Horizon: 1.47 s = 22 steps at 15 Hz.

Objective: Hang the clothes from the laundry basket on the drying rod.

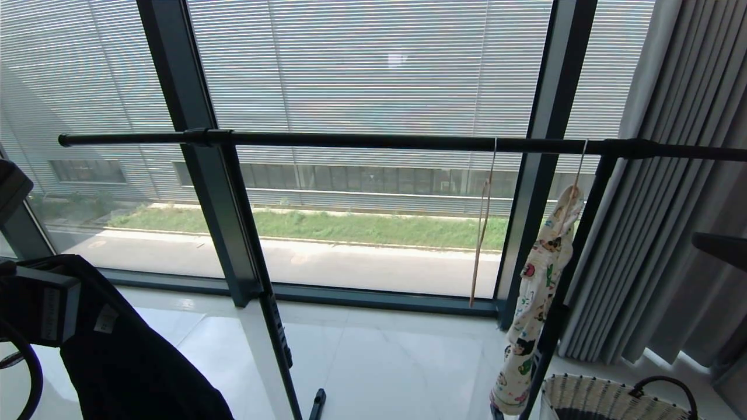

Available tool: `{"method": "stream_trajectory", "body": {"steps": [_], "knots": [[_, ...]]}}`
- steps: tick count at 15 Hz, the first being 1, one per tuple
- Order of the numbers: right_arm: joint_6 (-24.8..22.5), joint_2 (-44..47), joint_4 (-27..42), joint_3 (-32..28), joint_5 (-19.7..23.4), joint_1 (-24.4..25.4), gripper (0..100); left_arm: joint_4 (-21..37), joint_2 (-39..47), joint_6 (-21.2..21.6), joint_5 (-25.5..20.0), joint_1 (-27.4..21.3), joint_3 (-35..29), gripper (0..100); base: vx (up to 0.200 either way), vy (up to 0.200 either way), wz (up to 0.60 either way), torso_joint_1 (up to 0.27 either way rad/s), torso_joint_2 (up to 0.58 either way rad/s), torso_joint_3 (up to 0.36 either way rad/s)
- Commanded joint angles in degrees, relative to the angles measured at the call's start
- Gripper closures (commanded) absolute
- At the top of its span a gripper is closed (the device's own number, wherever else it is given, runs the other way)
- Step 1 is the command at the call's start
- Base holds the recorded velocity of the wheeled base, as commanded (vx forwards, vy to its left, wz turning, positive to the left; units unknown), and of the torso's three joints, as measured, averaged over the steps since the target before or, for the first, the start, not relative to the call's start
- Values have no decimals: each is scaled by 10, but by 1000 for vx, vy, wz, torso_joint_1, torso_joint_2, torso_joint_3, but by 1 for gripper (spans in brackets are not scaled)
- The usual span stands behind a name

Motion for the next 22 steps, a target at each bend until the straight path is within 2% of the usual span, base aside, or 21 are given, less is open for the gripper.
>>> {"method": "stream_trajectory", "body": {"steps": [1,5,7,12,17,22], "knots": [[30,107,-68,-24,1,29,0,0,-2,0,1,1,0,100,0,0,0,0,0,0],[33,246,-182,-30,-3,58,0,0,-2,1,2,2,-3,100,0,0,0,0,0,0],[40,305,-210,-44,-15,66,0,-1,-3,3,4,2,-5,100,0,0,0,0,0,0],[127,452,-211,-153,-74,80,0,0,-12,5,37,2,-4,100,0,0,0,0,0,0],[138,533,-211,-193,-133,78,0,0,-8,22,40,2,-4,100,0,0,0,0,0,0],[138,580,-210,-221,-138,73,0,-1,-8,25,40,2,-5,100,0,0,0,0,0,0]]}}
